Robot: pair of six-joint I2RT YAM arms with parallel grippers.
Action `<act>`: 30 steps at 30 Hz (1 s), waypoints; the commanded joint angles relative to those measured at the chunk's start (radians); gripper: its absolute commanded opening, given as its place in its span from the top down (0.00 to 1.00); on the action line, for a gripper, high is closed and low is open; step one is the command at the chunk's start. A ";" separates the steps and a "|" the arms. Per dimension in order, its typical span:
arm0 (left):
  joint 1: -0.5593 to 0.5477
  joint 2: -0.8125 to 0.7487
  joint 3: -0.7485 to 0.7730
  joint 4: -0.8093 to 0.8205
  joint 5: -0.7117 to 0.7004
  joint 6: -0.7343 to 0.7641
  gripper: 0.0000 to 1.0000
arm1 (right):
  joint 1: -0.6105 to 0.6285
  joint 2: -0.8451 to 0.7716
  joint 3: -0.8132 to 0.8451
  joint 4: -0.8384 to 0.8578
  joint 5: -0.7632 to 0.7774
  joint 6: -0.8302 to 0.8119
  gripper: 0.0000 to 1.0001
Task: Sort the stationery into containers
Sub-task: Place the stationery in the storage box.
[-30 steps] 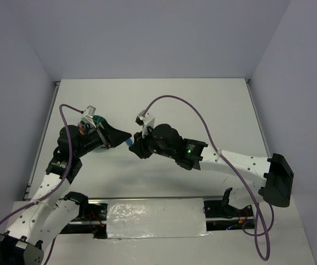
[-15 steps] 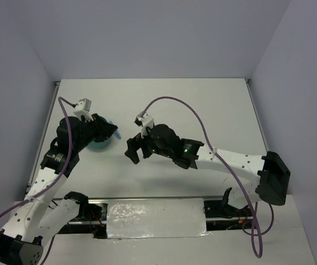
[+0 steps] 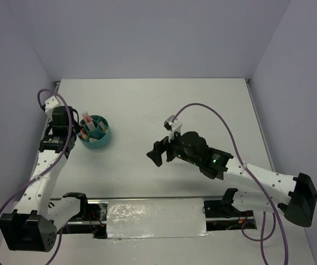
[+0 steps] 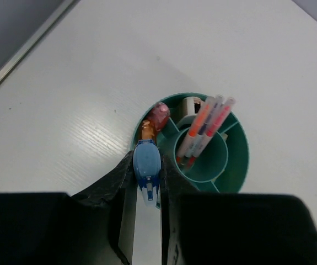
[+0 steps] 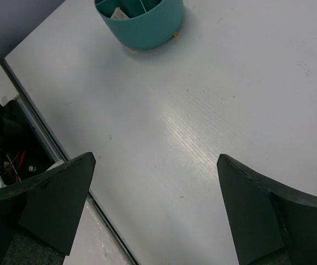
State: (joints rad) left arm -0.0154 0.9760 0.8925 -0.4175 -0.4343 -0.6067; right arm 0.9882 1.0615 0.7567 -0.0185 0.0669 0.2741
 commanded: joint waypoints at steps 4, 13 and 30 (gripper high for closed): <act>0.012 0.038 -0.061 0.134 -0.116 -0.071 0.97 | -0.006 -0.103 -0.036 -0.018 -0.028 -0.045 0.00; 0.012 0.135 -0.104 0.227 -0.096 -0.096 0.91 | -0.006 -0.140 -0.053 -0.037 -0.058 -0.058 0.00; 0.038 0.118 -0.086 0.191 -0.058 -0.099 0.15 | -0.006 -0.172 -0.019 -0.124 -0.018 -0.059 0.00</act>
State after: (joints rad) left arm 0.0189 1.1355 0.7738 -0.2131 -0.5095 -0.7109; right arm 0.9874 0.9337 0.7116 -0.1093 0.0154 0.2222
